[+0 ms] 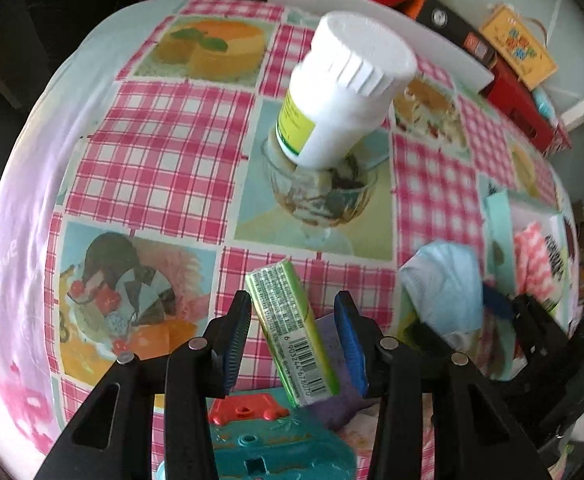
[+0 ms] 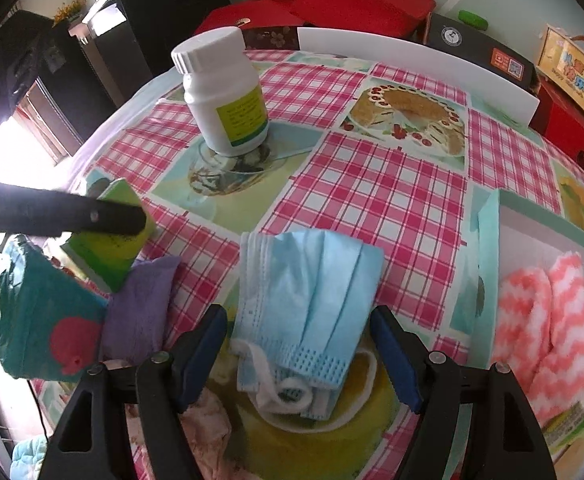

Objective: Organize soft objects
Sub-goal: 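Grasp the green tissue pack with the left tool while the right tool grasps the blue mask, then carry tissue pack and blue mask toward the white tray with both tools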

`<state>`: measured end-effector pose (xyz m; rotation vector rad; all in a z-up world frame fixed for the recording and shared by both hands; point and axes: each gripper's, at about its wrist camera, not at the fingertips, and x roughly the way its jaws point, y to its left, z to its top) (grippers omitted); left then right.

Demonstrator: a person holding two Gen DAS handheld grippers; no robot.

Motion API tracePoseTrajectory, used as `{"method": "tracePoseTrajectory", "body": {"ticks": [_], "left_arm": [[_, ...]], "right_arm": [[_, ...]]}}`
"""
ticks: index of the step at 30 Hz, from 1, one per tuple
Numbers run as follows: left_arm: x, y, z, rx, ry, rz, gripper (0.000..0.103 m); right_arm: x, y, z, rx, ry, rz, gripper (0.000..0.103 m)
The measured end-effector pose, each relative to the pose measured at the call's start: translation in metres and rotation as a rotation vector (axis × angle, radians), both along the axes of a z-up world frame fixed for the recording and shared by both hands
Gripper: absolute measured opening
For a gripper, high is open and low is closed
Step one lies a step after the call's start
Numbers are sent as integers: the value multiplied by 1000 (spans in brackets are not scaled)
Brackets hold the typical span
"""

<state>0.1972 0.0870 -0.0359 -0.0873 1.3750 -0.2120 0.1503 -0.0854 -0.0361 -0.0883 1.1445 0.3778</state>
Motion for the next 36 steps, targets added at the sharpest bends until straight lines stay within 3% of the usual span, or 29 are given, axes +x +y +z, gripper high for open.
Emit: {"method": "tracePoseTrajectory", "body": {"ticks": [7,12,17,19,23,36], "left_arm": [[1,-8,-8,5,14,-11,44],[3,-10,-9,15,6,-11,43],[4,-4,-7,13,1,-6,36],[4,-3,-6,13,-3,-6,34],[4,1,-6,3,-6,4,29],[1,4,-6,-18,-24,42,24]], "right_arm": [[-1,9,-5,-80,-34,35,78],[0,9,-5,-75,-25,20,78],[0,8,-4,-67,-27,16,76],[0,6,-4,-65,-29,7,71],[0,-6,-1,-45,-33,-34,51],[1,-33,-1,22,-17,-107,33]]}}
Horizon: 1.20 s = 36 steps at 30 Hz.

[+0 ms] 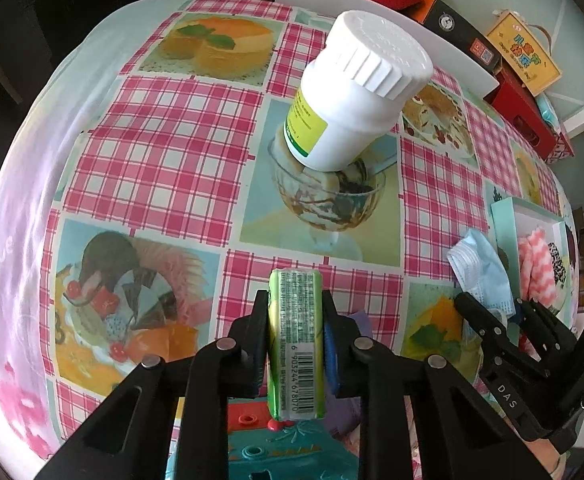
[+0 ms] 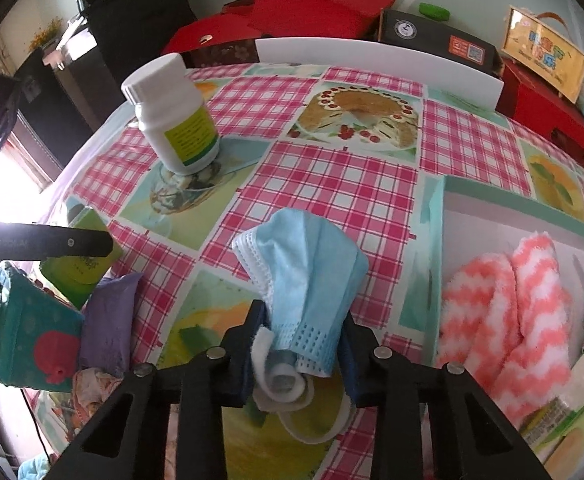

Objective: Organize soft objects
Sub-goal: 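Carry tissue pack and blue mask toward the white tray with both tools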

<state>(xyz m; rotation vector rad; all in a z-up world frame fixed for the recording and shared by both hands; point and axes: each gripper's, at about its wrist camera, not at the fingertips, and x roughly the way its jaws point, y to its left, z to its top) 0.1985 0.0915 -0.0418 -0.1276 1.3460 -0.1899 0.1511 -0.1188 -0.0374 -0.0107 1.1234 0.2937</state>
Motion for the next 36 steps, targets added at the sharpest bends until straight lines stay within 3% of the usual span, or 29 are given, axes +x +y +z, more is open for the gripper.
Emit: {"method": "tracePoseTrajectory", "body": {"ticks": [22,36], "left_arm": [[-20,14,40,-84,-165,92,23],[-47,3,115,-184,-355,87,23]], "right_arm": [[-12,-15,9,117,-2,-29,17],[-29,-33,76,159,-167,-54,17]]}}
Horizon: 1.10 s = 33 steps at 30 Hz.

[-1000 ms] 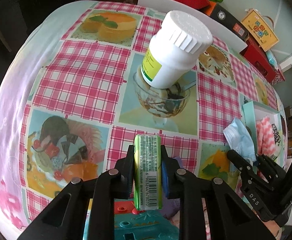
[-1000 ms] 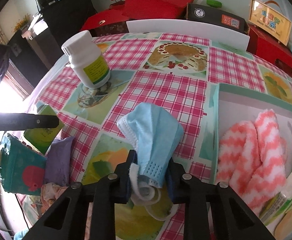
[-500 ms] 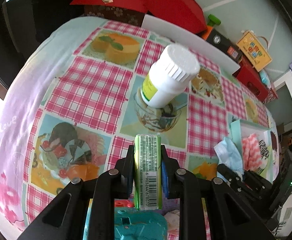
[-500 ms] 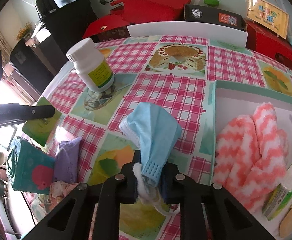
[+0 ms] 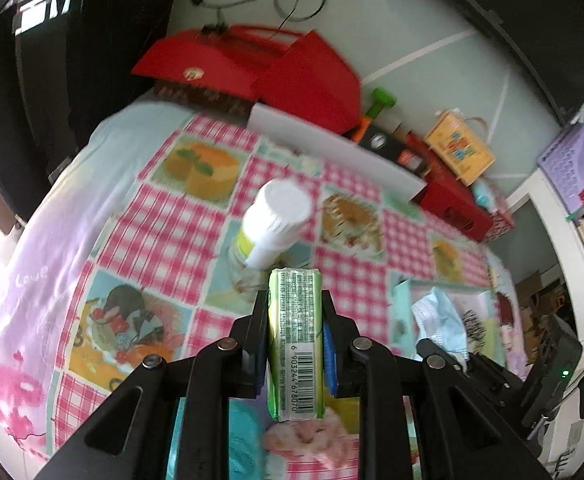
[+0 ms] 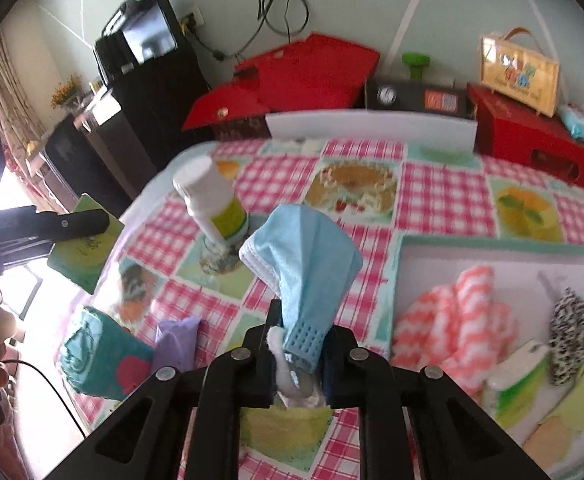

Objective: Organize soft objects
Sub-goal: 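Carry tissue pack and blue mask toward the white tray with both tools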

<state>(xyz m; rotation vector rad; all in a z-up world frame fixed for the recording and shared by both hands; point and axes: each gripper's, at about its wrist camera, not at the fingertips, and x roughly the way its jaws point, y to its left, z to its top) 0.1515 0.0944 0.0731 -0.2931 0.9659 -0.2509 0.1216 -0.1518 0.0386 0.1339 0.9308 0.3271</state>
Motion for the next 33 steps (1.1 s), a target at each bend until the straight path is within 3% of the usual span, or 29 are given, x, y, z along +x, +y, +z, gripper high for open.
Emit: {"method": "tracePoseTrajectory", "body": {"ticks": [6,13,26,33], "left_arm": [[-10,-33,27,-24,-68,-50,23],[-11,-76,35,-46,-77,-97,23],[5,-178,14,-67,-34,-195,23],[15,-234,-11,-76,10,-266,23]], "right_arm": [[-7,-26,21,-5,-33,-64,17],[-10,-72,32,8,-53,-175,17],[-12,-158,15,10,-3,-381,17],[-14,-194,-1,-54,50,-477,17]]}}
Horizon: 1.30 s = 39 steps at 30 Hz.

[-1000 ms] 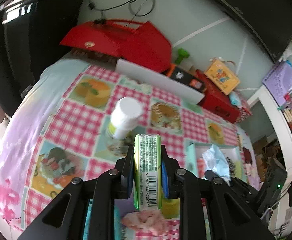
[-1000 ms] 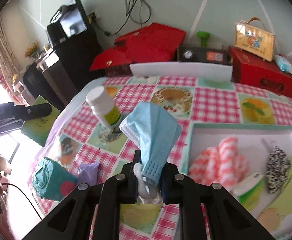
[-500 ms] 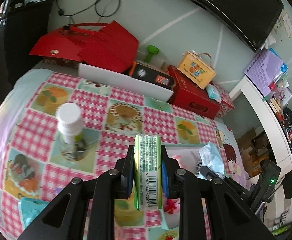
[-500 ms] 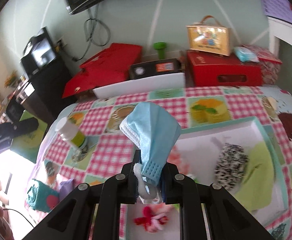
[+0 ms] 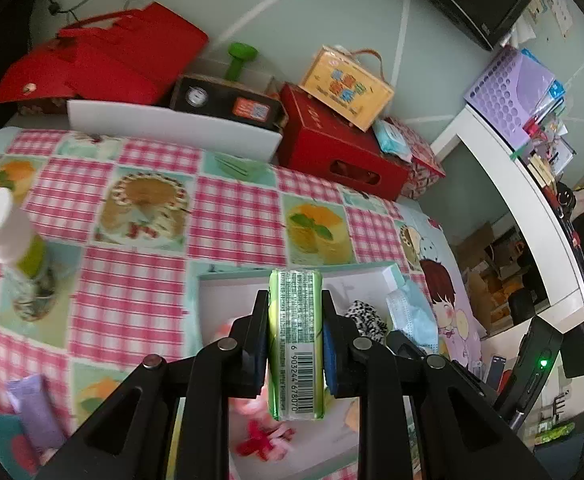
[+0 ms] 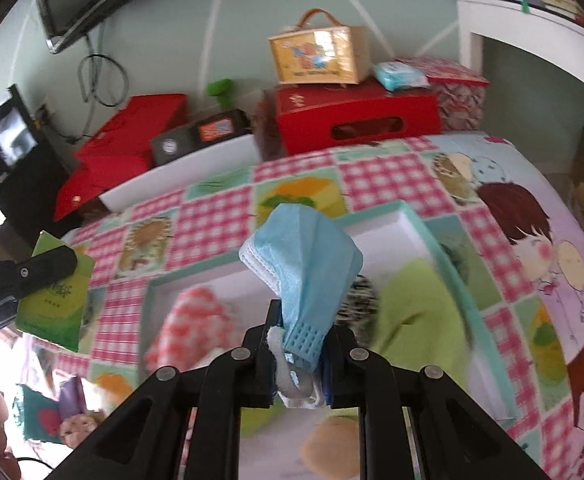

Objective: Organize soft objects
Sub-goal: 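Carry tissue pack and blue mask toward the white tray with both tools, then lower the green tissue pack into the tray with the left tool while the right tool drops the blue mask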

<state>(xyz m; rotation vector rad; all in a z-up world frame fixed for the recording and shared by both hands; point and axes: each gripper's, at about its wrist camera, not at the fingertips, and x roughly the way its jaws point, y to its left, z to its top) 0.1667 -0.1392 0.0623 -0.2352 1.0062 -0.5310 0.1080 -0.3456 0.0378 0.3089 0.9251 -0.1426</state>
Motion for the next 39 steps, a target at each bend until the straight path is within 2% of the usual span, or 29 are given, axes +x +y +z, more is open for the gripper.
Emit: {"method": "tracePoseTrajectory", "body": {"ticks": [7,15,20,24,35,39], "left_arm": [[11,-42,-22,-24,33,-42,23],[19,-69,-39,-47,47,-81,23],[26,-68,-56,-56,69,-77,23],[30,-65,-74,-55,116,-70,23],[29,-65,-98,-9,202,-67,23],[29,-66,-100,6,204,-69,23]], "right_arm": [[0,-29,-16,12,40,-69,17],[0,-52,-30,28,71,-121,17],[5,-52,-43,34,102,-119,18],[9,-49,-51,23,138,-112,20],[12,-41,-62,2,199,-97,21],[13,-38,-62,-13,209,-87,21]]}}
